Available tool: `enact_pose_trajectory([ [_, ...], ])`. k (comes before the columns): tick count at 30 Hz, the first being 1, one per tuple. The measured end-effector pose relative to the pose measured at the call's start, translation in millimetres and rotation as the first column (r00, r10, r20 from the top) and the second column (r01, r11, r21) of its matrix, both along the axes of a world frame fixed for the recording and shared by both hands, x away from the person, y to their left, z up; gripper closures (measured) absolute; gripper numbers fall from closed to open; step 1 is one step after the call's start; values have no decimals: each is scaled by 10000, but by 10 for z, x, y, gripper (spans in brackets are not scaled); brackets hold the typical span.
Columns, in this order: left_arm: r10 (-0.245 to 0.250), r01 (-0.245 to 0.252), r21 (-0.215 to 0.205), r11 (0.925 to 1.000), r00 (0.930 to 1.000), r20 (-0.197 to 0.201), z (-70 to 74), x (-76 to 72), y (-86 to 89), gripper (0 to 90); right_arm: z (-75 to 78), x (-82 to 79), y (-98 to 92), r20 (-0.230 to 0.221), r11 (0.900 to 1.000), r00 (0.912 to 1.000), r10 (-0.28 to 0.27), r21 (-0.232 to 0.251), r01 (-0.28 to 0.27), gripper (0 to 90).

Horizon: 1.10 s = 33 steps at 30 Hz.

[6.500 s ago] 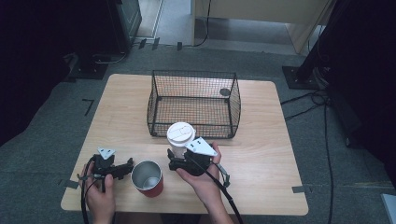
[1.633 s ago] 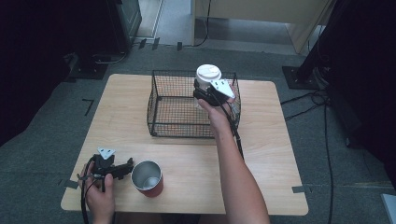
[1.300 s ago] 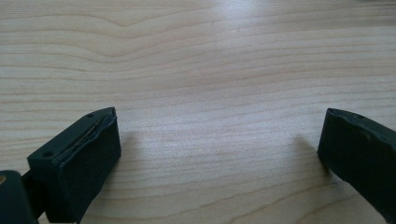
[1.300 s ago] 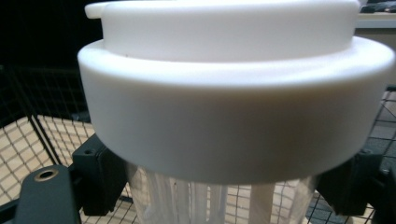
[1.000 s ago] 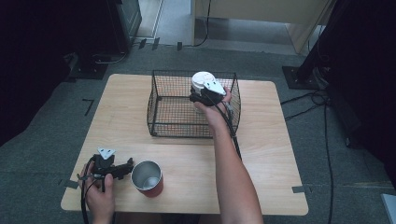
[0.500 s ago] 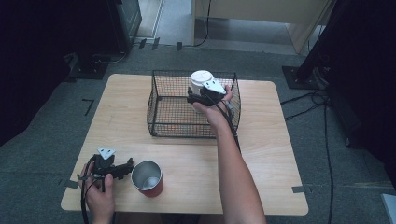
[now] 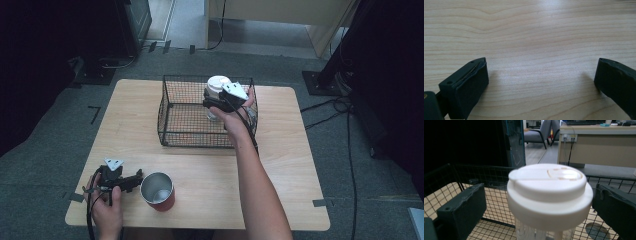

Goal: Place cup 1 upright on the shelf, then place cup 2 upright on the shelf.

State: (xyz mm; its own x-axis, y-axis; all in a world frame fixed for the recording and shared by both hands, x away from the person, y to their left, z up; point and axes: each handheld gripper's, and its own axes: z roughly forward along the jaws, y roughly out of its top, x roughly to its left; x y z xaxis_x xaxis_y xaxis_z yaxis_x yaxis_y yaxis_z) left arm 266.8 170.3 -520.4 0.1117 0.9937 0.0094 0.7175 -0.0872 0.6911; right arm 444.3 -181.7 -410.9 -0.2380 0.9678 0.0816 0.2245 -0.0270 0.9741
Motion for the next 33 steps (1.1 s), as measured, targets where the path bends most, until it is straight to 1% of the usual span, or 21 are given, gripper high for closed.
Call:
enact_pose_trajectory([
  [2, 1, -1, 0, 10000, 10000, 0, 0, 0, 0, 1, 20, -21, -2, 5, 10000, 10000, 24, 88, -24, 0],
  [6, -1, 1, 0, 10000, 10000, -6, 0, 0, 0, 1, 75, -128, -6, 125, 10000, 9999, 15, -31, -15, 0],
  [9, 2, -2, -2, 10000, 10000, 2, 0, 0, 0, 1, 92, -184, -16, 375, 9999, 9993, -36, -161, 42, 0],
  [10, -3, 3, 1, 10000, 10000, -4, 0, 0, 0, 1, 111, -255, -26, 571, 9998, 9984, 11, -173, -1, 0],
  [11, -1, 1, -3, 10000, 10000, -3, 0, 0, 0, 1, 111, -255, -26, 571, 9998, 9984, 11, -173, -1, 0],
  [12, 3, -3, -2, 10000, 10000, 6, -1, 0, 0, 1, 118, -282, -29, 614, 9999, 9981, 14, -168, -4, 0],
  [13, 1, -1, -1, 10000, 10000, -6, 0, 0, 0, 1, 134, -358, -30, 711, 9998, 9974, 100, -187, -87, 0],
  [14, 1, -1, -1, 10000, 10000, -6, 0, 0, 0, 1, 134, -358, -30, 711, 9998, 9974, 100, -187, -87, 0],
  [15, 0, 0, -2, 10000, 10000, -5, 0, 0, 0, 1, 146, -438, -26, 771, 9997, 9969, 186, -171, -174, 0],
  [17, 0, 0, 4, 10000, 10000, -1, 0, 0, 0, 1, 148, -477, -22, 785, 9994, 9967, 224, -289, -202, 0],
  [18, 11, -11, -8, 10000, 10000, 4, 0, 5, -6, 1, 148, -563, -12, 817, 9987, 9959, 390, -373, -361, 0],
  [20, 2, -2, -10, 10000, 10000, 6, 0, 7, -10, 1, 148, -607, -8, 847, 9984, 9954, 457, -381, -426, 0],
  [21, 4, -4, -11, 10000, 10000, 5, 0, 8, -14, 1, 148, -651, -3, 851, 9980, 9949, 533, -381, -502, 0],
  [22, 6, -6, -10, 10000, 10000, 1, 0, 9, -16, 1, 147, -745, 6, 903, 9974, 9937, 658, -366, -628, 0],
  [23, 6, -6, -10, 10000, 10000, 1, 0, 9, -16, 1, 147, -745, 6, 903, 9974, 9937, 658, -366, -628, 0],
  [25, 7, -7, -4, 10000, 10000, 2, 0, 10, -17, 1, 144, -842, 15, 951, 9966, 9924, 785, -308, -758, 0],
  [26, 9, -9, -11, 10000, 10000, 3, 0, 9, -18, 1, 141, -895, 24, 984, 9958, 9911, 897, -261, -875, 0],
  [27, 8, -8, -5, 10000, 10000, 3, 0, 10, -17, 1, 133, -1007, 40, 1063, 9937, 9882, 1107, -296, -1081, 0],
  [28, 6, -6, 0, 10000, 10000, 2, 0, 10, -17, 1, 133, -1007, 40, 1063, 9937, 9882, 1107, -296, -1081, 0],
  [30, 5, -5, -4, 10000, 10000, 13, -1, 10, -17, 1, 118, -1131, 62, 1108, 9909, 9848, 1339, -279, -1316, 0],
  [33, 2, -2, 2, 10000, 10000, -4, 1, 9, -17, 1, 91, -1277, 81, 1171, 9872, 9807, 1565, -500, -1516, 0],
])
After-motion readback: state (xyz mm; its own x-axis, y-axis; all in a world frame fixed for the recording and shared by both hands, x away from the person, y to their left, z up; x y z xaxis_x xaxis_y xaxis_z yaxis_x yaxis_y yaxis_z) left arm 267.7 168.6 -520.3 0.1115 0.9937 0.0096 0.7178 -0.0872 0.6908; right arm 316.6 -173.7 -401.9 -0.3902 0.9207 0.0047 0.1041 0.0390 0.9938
